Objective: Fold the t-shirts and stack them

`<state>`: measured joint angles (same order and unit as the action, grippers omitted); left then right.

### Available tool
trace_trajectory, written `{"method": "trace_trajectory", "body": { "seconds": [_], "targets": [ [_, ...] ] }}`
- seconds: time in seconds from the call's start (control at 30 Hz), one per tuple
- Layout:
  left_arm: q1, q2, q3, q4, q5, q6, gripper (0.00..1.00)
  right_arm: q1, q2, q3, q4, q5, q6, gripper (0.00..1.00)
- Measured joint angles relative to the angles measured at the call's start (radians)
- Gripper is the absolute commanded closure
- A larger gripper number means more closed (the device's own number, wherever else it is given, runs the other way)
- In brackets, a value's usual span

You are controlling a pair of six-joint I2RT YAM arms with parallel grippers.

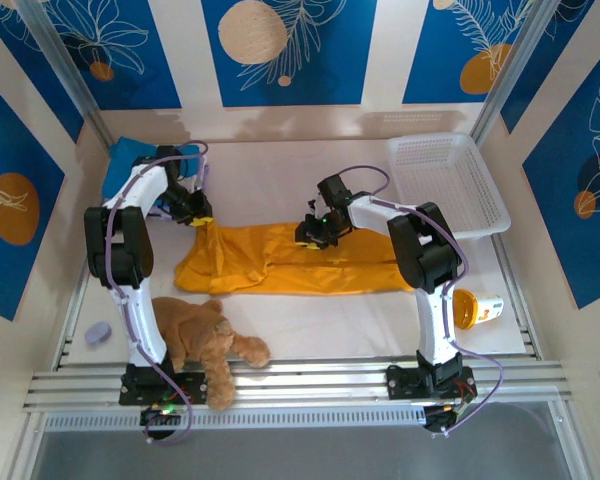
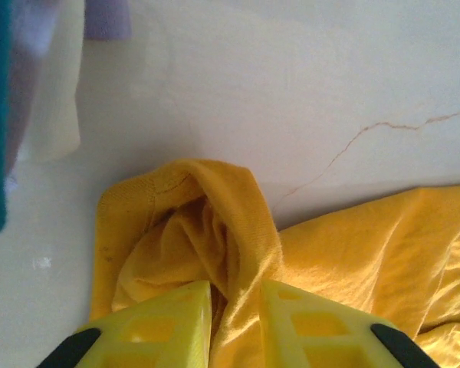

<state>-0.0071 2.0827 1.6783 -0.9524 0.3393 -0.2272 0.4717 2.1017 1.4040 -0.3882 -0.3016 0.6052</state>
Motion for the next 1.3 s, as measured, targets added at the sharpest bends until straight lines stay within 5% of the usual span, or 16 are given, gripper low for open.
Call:
{"method": "trace_trajectory", "body": {
  "seconds": [0.17,0.4,0.97,1.3],
  "targets": [
    [0.0,-0.002,-0.039,0.014,0.001,-0.003,0.78,-0.001,-0.004,-0.008,0.008,-0.003,0.0,0.69],
    [0.0,-0.004,-0.067,0.056,0.024,-0.018,1.0,-0.01,-0.005,-0.013,0.011,-0.01,0.001,0.69],
    [0.019,-0.065,-0.018,0.036,-0.158,-0.006,1.0,-0.033,-0.041,-0.044,-0.042,0.037,0.004,0.69],
    [0.011,0.008,0.182,-0.033,-0.224,0.028,1.0,-0.035,-0.05,-0.056,-0.049,0.047,0.004,0.69]
  ]
}}
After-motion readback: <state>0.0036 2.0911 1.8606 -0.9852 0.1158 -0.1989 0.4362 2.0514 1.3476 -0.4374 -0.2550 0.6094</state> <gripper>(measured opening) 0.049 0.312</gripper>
